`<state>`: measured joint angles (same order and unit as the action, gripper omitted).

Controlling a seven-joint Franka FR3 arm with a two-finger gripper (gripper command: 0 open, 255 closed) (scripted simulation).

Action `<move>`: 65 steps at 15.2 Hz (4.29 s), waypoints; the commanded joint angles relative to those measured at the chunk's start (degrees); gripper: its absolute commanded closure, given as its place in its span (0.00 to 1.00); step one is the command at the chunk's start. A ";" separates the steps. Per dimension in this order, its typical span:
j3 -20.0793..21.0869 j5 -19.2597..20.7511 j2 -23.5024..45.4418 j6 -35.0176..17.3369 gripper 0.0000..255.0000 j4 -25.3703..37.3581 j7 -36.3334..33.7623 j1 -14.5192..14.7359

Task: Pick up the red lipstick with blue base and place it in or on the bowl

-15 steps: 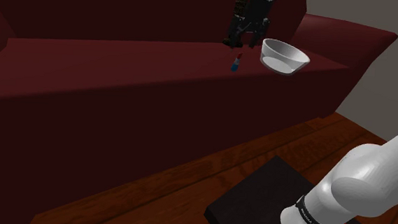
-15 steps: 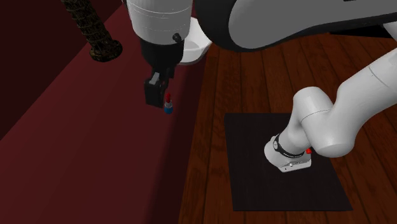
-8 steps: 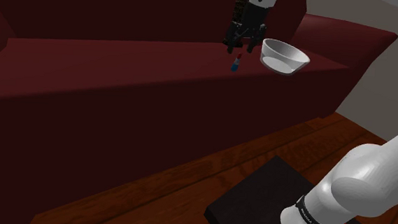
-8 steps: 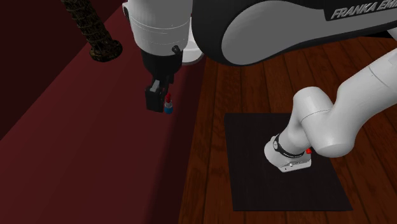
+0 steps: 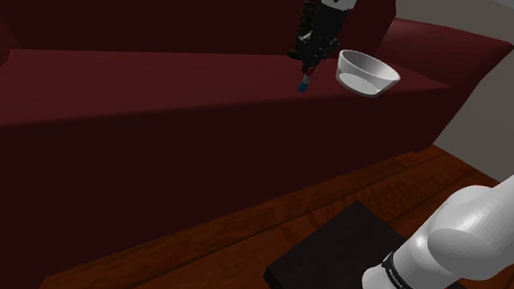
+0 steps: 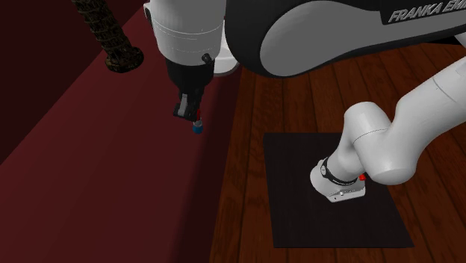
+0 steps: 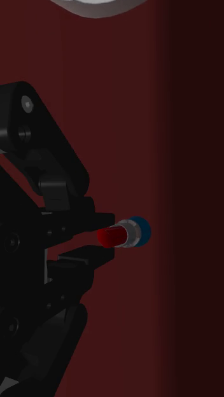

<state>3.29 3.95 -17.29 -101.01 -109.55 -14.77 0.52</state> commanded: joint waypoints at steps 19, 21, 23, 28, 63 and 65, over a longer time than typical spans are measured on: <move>0.16 0.11 3.57 11.12 1.00 14.68 0.64 -0.07; 0.20 0.15 4.31 12.79 1.00 17.10 0.72 -0.08; 0.25 0.21 5.13 14.50 1.00 19.62 0.81 -0.09; 0.38 0.39 7.53 18.94 1.00 26.46 1.01 -0.09; -18.33 -5.31 19.00 23.53 1.00 43.68 34.38 -16.13; -18.11 -4.80 17.39 21.27 1.00 39.86 34.11 -15.86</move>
<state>-14.89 -1.08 0.87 -78.54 -67.78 19.39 -15.43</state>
